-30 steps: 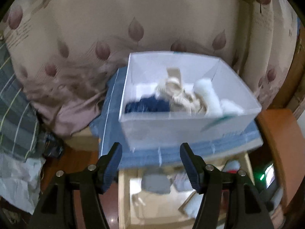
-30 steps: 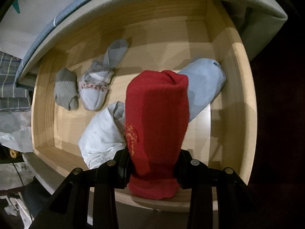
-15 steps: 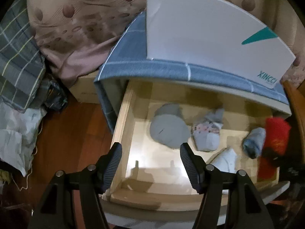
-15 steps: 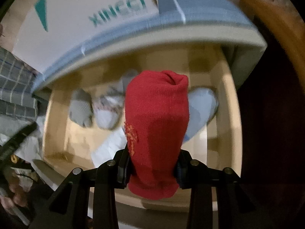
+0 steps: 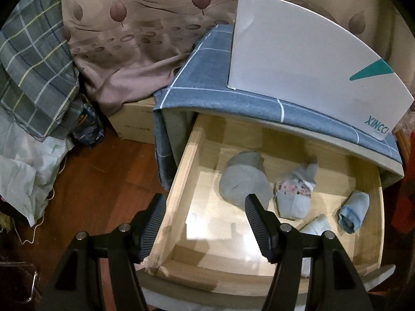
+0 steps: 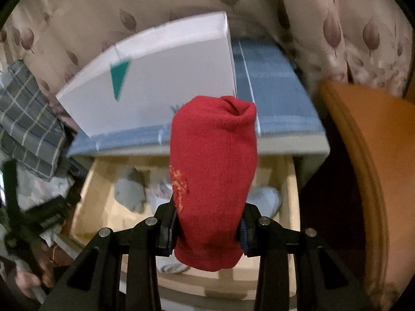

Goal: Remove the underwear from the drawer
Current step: 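Return the left tool to the drawer while the right tool lifts the red item, then lower the red rolled item into the white box and open the right tool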

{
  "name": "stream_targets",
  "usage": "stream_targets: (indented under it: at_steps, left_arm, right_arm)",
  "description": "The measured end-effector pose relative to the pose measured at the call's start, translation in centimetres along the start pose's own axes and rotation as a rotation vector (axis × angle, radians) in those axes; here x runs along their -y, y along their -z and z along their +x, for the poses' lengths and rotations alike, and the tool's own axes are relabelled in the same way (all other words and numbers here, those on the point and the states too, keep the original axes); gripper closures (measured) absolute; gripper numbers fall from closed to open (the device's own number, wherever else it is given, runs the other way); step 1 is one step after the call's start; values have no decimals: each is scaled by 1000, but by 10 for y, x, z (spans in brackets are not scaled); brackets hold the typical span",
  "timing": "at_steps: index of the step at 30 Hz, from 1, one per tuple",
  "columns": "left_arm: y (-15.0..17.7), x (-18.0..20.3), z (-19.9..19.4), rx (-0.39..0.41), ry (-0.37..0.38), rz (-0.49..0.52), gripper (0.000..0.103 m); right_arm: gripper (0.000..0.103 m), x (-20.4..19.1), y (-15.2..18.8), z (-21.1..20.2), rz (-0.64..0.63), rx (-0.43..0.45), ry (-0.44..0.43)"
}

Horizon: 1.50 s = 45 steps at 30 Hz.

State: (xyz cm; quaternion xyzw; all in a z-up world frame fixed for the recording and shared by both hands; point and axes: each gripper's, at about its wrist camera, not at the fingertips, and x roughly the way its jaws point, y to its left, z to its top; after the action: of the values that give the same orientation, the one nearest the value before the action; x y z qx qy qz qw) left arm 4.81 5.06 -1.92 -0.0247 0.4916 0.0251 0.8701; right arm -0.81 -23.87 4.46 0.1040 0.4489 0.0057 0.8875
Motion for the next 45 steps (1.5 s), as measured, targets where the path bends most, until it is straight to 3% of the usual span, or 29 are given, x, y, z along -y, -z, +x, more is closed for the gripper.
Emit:
stream_targets:
  at_steps: [11, 21, 33, 45]
  left_arm:
    - [0, 1, -2, 11, -6, 8, 38]
    - [1, 1, -2, 11, -7, 2, 38]
    - [1, 0, -2, 8, -7, -9, 38]
    - [1, -3, -2, 5, -2, -20, 38]
  right_arm:
    - [69, -27, -70, -49, -86, 152, 18]
    - [69, -46, -125, -55, -105, 202, 13]
    - [69, -55, -165, -1, -115, 121, 27]
    - [68, -65, -174, 57, -156, -2, 68]
